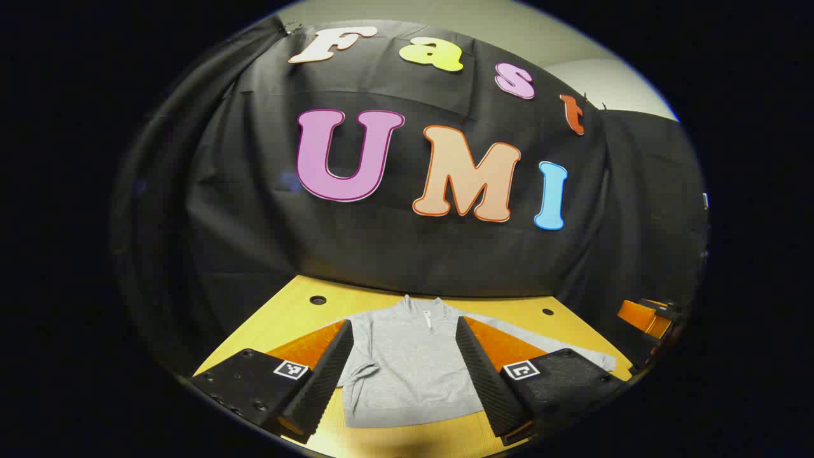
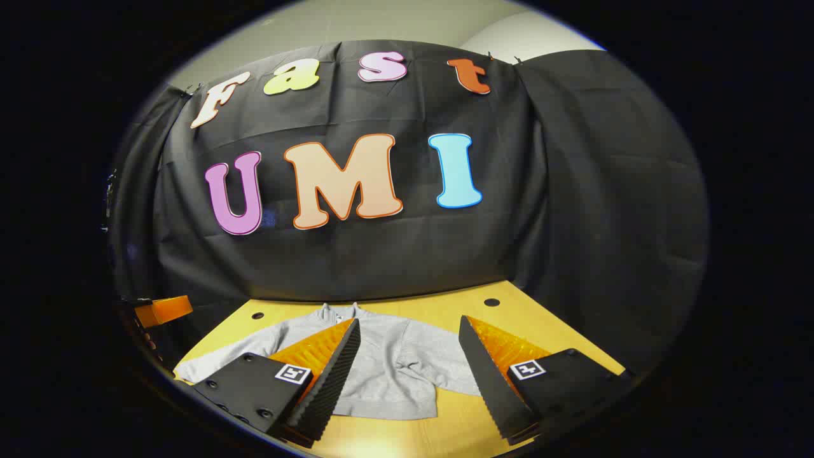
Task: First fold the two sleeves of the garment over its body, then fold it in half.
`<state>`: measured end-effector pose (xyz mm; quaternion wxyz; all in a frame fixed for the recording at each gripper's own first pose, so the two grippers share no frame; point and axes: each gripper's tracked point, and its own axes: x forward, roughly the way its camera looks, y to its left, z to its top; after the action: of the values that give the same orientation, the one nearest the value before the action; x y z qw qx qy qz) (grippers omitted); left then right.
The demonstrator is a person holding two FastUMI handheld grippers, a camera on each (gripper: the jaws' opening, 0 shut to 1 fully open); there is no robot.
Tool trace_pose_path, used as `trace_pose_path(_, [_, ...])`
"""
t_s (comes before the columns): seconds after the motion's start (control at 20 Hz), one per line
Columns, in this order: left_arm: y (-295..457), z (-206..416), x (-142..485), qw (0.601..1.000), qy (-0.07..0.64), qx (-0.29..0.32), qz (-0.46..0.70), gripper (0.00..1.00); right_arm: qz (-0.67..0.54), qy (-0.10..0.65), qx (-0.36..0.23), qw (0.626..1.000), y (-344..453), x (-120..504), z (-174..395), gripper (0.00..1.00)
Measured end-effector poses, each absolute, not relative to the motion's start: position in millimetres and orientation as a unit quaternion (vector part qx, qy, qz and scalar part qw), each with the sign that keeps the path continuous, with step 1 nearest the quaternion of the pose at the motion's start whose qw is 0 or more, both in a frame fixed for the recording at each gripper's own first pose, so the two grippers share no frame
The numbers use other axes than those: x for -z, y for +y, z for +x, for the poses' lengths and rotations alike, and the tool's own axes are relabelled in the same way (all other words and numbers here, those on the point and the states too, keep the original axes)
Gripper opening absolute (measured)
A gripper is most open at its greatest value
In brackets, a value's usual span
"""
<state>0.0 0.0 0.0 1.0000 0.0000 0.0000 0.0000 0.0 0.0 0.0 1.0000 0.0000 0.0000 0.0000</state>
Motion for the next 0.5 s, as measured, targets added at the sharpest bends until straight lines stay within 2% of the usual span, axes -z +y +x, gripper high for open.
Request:
trace_pose_path(0.2, [8.9, -0.1, 1.5, 1.0, 0.003, -0.019, -0.002, 0.95, -0.006, 0.007, -0.006, 1.0, 2.3, 4.4, 1.3, 0.97])
trace_pose_path(0.5, [6.1, -0.1, 3.1, 1.0, 0.008, -0.017, -0.002, 0.95, -0.004, 0.005, -0.002, 1.0, -3.3, 3.9, 2.6, 0.98])
